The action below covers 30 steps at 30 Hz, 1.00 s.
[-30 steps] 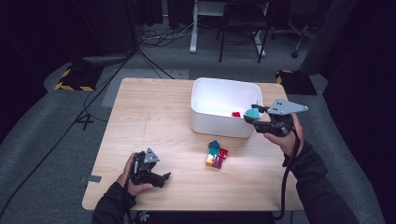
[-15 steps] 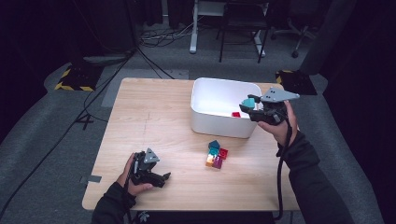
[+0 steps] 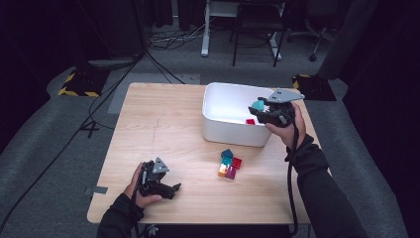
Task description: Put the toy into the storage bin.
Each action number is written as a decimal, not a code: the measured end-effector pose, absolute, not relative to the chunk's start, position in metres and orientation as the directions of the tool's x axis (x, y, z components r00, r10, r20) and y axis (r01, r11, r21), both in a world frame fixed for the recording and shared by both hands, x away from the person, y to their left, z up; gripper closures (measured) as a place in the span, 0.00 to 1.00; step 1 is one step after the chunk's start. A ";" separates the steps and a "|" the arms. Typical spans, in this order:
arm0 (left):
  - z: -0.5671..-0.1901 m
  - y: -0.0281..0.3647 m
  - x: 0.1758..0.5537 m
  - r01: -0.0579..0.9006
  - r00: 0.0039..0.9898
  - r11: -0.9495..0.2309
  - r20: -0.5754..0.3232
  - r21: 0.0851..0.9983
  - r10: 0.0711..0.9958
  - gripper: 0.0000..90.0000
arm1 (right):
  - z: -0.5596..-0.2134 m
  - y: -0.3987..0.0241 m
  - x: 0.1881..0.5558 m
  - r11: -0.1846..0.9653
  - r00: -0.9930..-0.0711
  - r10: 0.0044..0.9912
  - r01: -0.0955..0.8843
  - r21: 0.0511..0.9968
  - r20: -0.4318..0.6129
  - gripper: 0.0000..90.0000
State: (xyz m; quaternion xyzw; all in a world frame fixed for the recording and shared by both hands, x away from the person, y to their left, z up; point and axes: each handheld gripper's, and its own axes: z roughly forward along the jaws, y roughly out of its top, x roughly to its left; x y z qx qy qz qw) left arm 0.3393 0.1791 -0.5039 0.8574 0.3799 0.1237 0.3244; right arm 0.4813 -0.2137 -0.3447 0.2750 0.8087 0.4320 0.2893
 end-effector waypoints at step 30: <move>-0.504 0.179 0.340 0.569 0.684 -0.506 -0.032 0.648 0.729 0.00 | -0.349 -0.224 0.483 0.413 -0.680 0.718 0.244 0.877 -0.149 0.44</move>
